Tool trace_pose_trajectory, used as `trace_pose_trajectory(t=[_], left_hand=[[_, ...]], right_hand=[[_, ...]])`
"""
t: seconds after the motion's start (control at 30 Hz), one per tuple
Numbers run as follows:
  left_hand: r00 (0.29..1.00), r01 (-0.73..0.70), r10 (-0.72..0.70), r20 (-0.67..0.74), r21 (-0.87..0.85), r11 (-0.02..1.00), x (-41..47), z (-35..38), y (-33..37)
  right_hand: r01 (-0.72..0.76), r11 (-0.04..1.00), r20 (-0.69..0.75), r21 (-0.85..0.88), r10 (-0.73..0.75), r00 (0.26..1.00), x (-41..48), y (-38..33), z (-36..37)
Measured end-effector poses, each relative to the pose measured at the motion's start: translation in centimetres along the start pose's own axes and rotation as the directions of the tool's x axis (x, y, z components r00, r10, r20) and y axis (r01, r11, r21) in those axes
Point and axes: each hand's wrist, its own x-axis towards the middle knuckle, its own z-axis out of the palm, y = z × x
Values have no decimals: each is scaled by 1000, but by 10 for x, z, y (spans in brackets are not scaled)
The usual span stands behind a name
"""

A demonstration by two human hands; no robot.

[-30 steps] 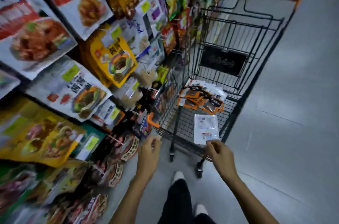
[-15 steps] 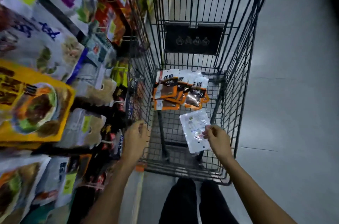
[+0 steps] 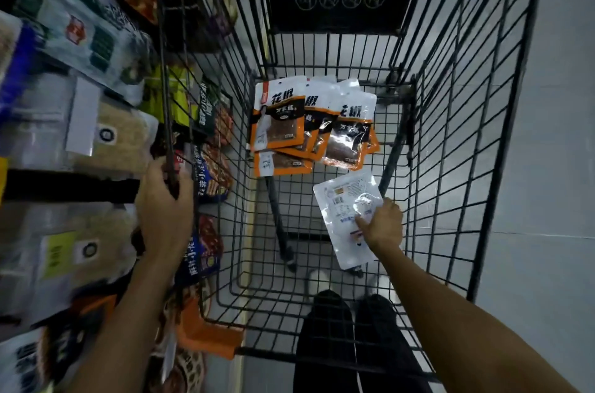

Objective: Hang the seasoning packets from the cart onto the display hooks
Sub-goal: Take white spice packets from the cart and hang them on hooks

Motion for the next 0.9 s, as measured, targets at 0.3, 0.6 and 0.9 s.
trace_pose_trajectory(t=[0.3,0.6,0.9], left_hand=[[997,-76,76,11,-32,997,2,-1,2],[995,-100,100,7,-41,994,2,-1,-3],[992,-124,124,-14,-51,991,2,2,-8]], right_hand=[[-59,995,-90,-80,52,995,4,1,26],[538,730,69,-421,-565,822,-17,8,52],[798,150,535,-584,-668,517,8,-10,63]])
